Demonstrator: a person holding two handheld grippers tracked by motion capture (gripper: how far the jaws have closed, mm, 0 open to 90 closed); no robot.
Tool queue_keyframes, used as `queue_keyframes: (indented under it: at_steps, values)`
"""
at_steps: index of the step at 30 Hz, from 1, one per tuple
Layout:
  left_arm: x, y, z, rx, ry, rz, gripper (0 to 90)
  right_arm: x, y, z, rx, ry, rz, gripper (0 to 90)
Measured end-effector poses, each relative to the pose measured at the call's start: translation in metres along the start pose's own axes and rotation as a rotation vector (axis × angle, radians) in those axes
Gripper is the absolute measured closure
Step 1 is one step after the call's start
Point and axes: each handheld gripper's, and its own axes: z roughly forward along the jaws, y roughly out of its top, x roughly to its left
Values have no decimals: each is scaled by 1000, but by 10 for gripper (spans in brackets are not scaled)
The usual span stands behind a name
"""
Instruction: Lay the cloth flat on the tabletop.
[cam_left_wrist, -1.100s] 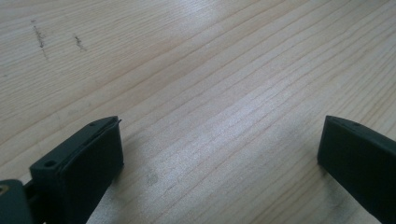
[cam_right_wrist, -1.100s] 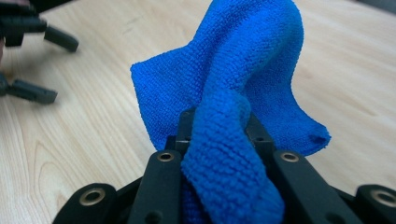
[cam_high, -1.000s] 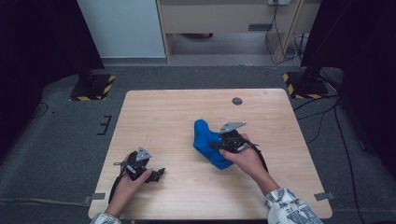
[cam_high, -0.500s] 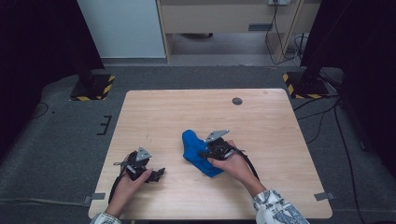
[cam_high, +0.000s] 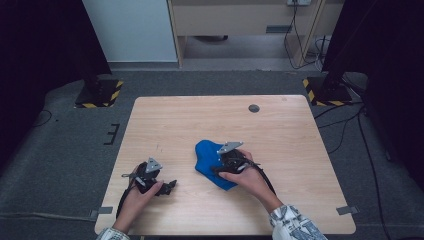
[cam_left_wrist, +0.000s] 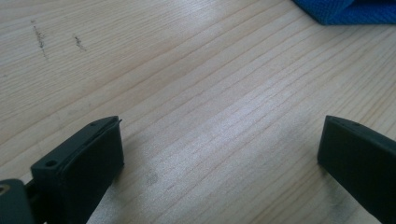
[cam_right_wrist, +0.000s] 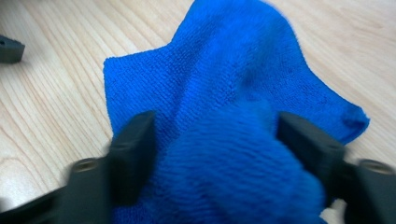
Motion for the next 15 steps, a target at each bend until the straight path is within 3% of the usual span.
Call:
queue_keyframes:
  at_steps: [2,7,14,15]
  values:
    - [0,0,0,0,0,0,0,0,1,-6,-8,-3,5,179]
    - [0,0,0,0,4,-2,0,0,5,-25,-47,-13,22,134]
    - [-1,0,0,0,5,-2,0,-3,5,-54,-109,-20,39,241]
    - [-1,0,0,0,5,-2,0,-3,3,-62,-127,-20,35,327]
